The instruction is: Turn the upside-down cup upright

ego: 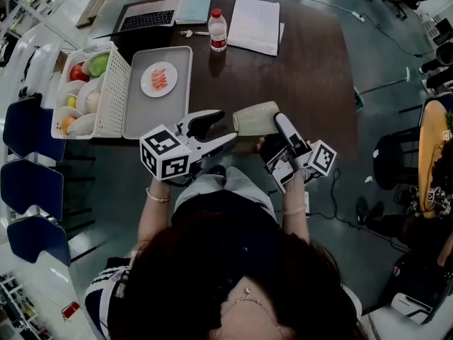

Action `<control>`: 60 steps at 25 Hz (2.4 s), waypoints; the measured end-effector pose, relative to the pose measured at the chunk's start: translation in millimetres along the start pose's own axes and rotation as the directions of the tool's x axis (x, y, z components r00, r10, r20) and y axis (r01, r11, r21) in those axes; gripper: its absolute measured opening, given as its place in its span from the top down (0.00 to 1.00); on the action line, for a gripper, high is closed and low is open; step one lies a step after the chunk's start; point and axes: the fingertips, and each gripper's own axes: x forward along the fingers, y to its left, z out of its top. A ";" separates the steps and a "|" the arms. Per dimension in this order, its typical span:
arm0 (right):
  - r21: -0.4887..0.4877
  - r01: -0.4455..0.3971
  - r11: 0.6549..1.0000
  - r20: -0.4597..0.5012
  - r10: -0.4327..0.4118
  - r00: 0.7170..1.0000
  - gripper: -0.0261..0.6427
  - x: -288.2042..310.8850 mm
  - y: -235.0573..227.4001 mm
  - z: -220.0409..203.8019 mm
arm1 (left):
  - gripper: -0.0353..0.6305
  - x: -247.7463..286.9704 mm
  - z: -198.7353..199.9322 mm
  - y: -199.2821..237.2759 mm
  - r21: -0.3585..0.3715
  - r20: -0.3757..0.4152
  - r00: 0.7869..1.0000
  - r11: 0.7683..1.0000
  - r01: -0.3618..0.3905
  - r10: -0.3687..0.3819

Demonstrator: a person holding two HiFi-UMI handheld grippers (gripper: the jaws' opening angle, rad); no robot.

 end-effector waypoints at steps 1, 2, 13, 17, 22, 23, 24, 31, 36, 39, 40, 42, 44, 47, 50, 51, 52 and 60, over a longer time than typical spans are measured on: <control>0.000 -0.003 1.000 -0.002 0.003 1.000 0.42 -0.2 0.4 -0.5 | 0.55 0.2 -0.9 -1.5 -0.002 -0.004 1.000 1.000 0.012 -0.012; -0.001 -0.005 1.000 -0.004 0.005 1.000 0.42 -0.3 0.4 -0.8 | 0.53 0.5 -1.4 -2.5 -0.004 -0.006 1.000 1.000 0.020 -0.020; 0.009 -0.028 1.000 -0.026 0.028 0.999 0.42 0.3 2.9 -5.9 | 0.48 15.4 -6.1 -10.4 -0.001 -0.040 0.996 0.997 0.077 -0.077; 0.015 -0.034 0.999 -0.031 0.034 0.999 0.42 0.5 4.4 -7.1 | 0.48 21.3 -4.6 -13.4 0.009 -0.048 0.995 0.996 0.091 -0.091; 0.017 -0.038 0.999 -0.030 0.038 0.999 0.42 0.8 4.5 -7.4 | 0.48 26.0 -3.6 -15.9 0.028 -0.055 0.994 0.995 0.096 -0.094; 0.018 -0.039 0.999 -0.030 0.039 0.999 0.42 1.1 4.3 -7.8 | 0.48 26.5 -4.5 -15.8 0.034 -0.059 0.994 0.995 0.094 -0.091; 0.019 -0.039 0.999 -0.030 0.040 0.999 0.42 1.1 4.2 -8.0 | 0.48 27.1 -5.4 -15.9 0.040 -0.063 0.994 0.995 0.090 -0.087; 0.026 -0.046 0.999 -0.029 0.047 0.999 0.42 0.5 3.7 -8.2 | 0.52 27.4 -9.3 -15.9 0.075 -0.067 0.996 0.995 0.066 -0.061; 0.044 -0.067 0.997 -0.033 0.068 0.997 0.42 0.8 2.9 -10.3 | 0.53 24.9 -9.2 -16.4 0.087 -0.061 0.996 0.994 0.063 -0.058; 0.047 -0.079 0.996 -0.043 0.081 0.996 0.42 2.4 4.2 -12.3 | 0.53 23.0 -8.0 -16.4 0.096 -0.056 0.997 0.993 0.061 -0.056; 0.046 -0.080 0.996 -0.046 0.082 0.996 0.42 2.8 4.5 -12.7 | 0.53 22.5 -7.8 -16.3 0.098 -0.056 0.997 0.993 0.061 -0.056; 0.042 -0.082 0.996 -0.051 0.085 0.995 0.42 3.7 4.4 -13.2 | 0.53 21.7 -7.9 -15.6 0.099 -0.057 0.997 0.993 0.059 -0.054; 0.041 -0.084 0.996 -0.053 0.086 0.995 0.42 4.7 3.6 -13.9 | 0.53 20.6 -7.9 -14.6 0.102 -0.058 0.997 0.993 0.058 -0.052; 0.046 -0.090 0.995 -0.054 0.093 0.994 0.42 5.8 2.2 -14.8 | 0.53 19.2 -7.6 -13.5 0.108 -0.058 0.997 0.993 0.056 -0.050; 0.059 -0.098 0.993 -0.063 0.102 0.993 0.42 6.0 1.2 -15.5 | 0.53 19.2 -7.4 -12.8 0.111 -0.063 0.997 0.992 0.056 -0.050; 0.063 -0.101 0.993 -0.067 0.105 0.992 0.42 5.9 1.0 -15.6 | 0.53 19.3 -7.1 -12.8 0.113 -0.066 0.997 0.992 0.058 -0.050; 0.067 -0.104 0.992 -0.071 0.108 0.992 0.42 5.9 0.9 -15.8 | 0.53 19.4 -6.8 -12.9 0.115 -0.068 0.996 0.992 0.058 -0.050; 0.084 -0.123 0.989 -0.093 0.131 0.987 0.42 7.8 1.2 -18.0 | 0.53 17.5 -4.9 -12.6 0.128 -0.073 0.996 0.990 0.055 -0.046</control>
